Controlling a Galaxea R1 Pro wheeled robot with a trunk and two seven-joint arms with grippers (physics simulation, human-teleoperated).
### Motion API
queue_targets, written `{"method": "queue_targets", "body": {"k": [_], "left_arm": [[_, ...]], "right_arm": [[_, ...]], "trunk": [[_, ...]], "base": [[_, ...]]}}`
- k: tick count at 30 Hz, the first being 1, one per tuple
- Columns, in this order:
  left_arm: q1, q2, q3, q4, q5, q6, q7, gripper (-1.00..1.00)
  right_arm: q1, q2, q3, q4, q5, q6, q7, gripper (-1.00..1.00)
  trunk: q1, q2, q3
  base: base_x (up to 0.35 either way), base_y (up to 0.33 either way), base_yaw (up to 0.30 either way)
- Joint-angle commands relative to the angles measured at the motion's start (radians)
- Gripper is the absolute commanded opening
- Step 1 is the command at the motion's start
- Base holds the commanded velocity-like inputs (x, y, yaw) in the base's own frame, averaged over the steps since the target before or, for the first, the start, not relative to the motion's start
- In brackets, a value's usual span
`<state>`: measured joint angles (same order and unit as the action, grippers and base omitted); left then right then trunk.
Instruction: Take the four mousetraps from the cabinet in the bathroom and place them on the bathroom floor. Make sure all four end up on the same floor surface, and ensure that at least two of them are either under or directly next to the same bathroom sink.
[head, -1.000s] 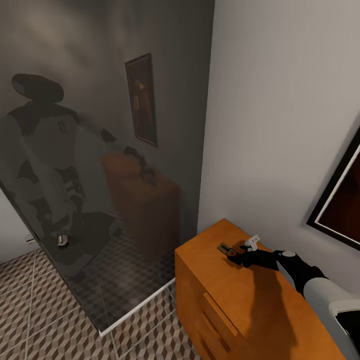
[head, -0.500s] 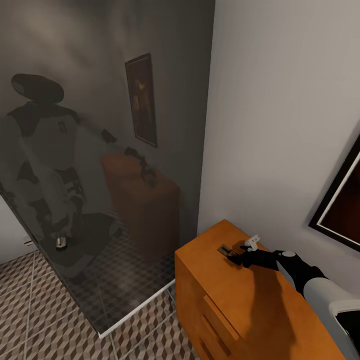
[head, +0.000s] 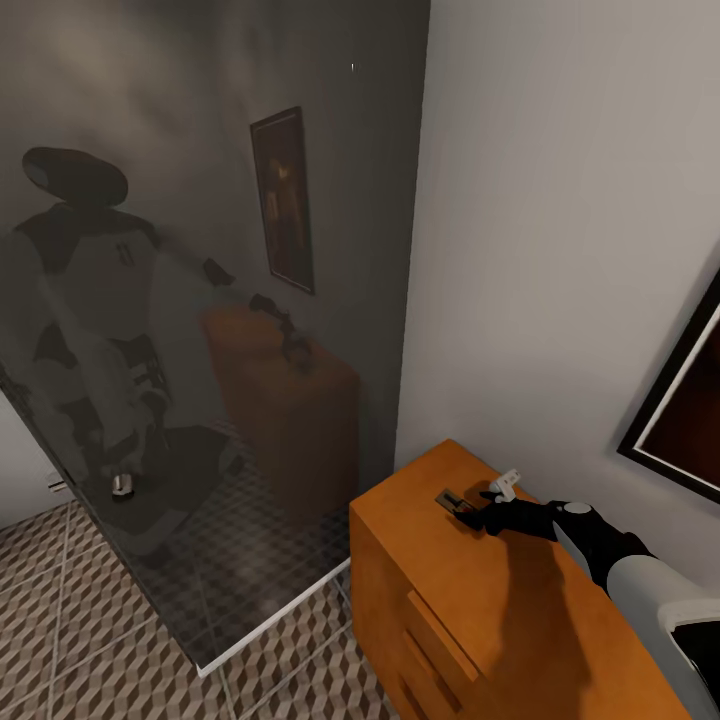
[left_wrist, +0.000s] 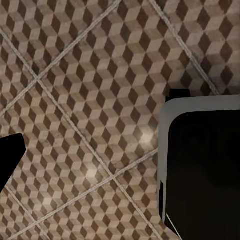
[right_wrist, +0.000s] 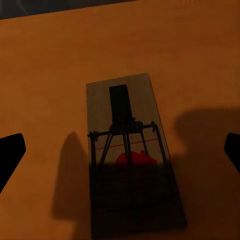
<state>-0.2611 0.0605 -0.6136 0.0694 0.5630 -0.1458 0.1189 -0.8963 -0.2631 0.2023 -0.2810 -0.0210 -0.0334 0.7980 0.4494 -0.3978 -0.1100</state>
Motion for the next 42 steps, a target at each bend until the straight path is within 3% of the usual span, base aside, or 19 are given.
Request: {"method": "queue_targets", "body": {"k": [1, 42], "left_arm": [[-0.001, -0.001, -0.006, 0.003, 0.003, -0.005, 0.001, 1.0], [-0.001, -0.001, -0.007, 0.003, 0.003, -0.005, -0.001, 1.0]], "right_arm": [[-0.001, -0.001, 0.005, 0.0, -0.002, -0.003, 0.001, 1.0], [-0.001, -0.001, 0.003, 0.0, -0.001, -0.003, -0.003, 1.0]], "trunk": [[0.001, -0.002, -0.002], [0.001, -0.002, -0.021]], "base": [[0.0, 0.0, 0.0], [0.0, 0.0, 0.0]]}}
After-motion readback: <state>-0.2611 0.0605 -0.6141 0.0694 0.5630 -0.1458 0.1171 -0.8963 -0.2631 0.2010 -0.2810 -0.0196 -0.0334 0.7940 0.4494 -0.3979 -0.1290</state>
